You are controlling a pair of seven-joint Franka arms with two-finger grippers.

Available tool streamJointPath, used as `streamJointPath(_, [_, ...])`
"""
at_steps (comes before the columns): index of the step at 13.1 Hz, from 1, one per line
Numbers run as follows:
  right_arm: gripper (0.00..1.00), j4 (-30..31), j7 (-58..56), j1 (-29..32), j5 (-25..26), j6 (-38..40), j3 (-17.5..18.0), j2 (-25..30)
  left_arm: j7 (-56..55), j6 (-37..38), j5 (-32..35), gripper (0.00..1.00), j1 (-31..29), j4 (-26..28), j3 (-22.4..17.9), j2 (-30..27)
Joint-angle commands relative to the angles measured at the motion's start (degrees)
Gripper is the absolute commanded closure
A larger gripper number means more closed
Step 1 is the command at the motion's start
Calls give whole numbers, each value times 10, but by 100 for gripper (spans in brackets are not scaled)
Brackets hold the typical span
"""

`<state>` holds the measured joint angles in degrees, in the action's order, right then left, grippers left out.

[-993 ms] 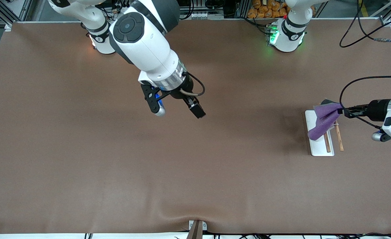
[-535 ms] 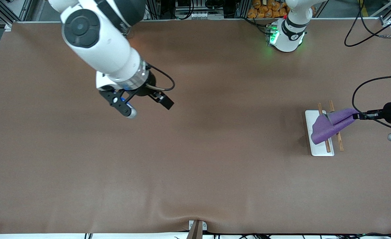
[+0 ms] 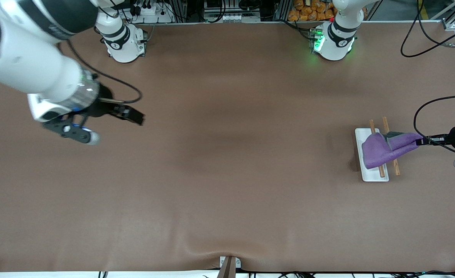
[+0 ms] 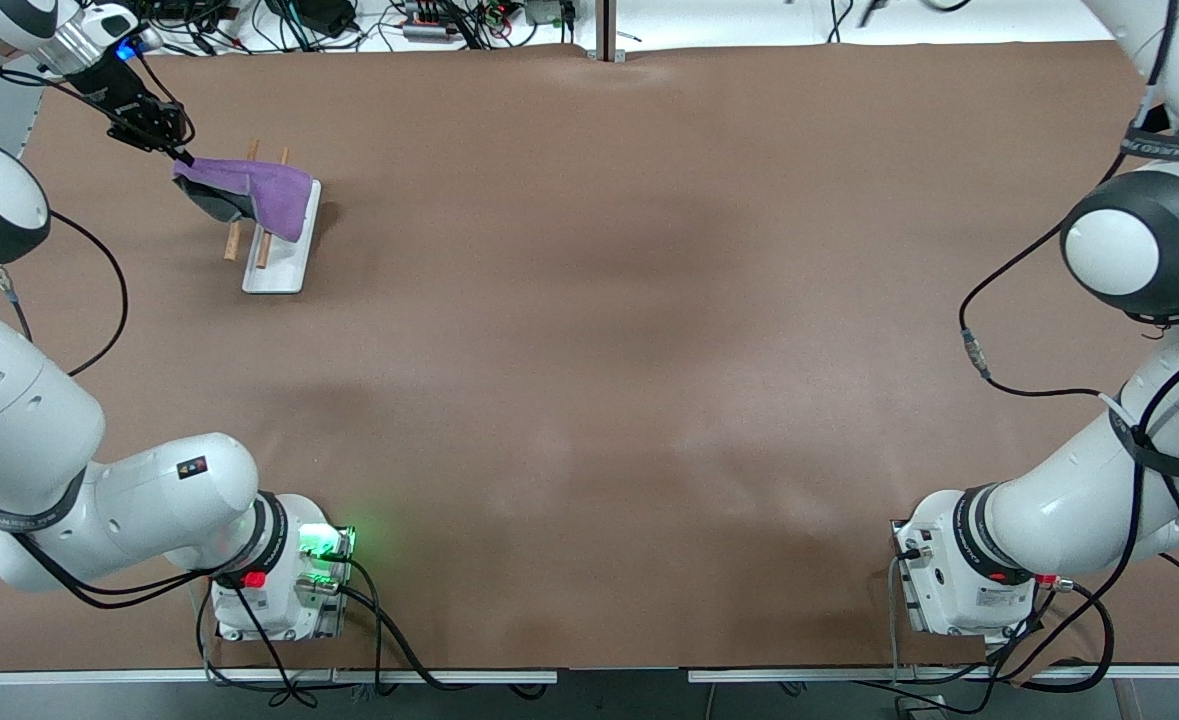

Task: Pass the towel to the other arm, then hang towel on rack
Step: 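Carry the towel with the left gripper over the wooden dowels while the right gripper retracts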

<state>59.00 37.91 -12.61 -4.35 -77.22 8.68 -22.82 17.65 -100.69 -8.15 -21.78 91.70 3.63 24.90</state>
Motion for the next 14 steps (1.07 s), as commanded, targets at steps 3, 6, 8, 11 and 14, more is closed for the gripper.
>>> streamJointPath(3, [0, 17, -182, 52, 58, 33, 11, 22, 58, -24, -6, 70, -29, -6, 8, 27])
streamJointPath(6, [0, 44, -270, 104, 57, 35, 12, 36, 116, -40, -22, 0, -48, -6, 8, 39])
streamJointPath(8, [0, 84, -306, 130, 53, 16, 12, 58, 170, -45, -42, 0, -56, -6, 8, 45])
streamJointPath(11, [0, 117, -362, 167, 52, -2, 12, 77, 226, -50, -50, 0, -65, -33, 8, 62])
streamJointPath(14, [0, 184, -403, 200, 51, -44, 12, 117, 275, -49, -51, 0, -65, -48, 8, 64])
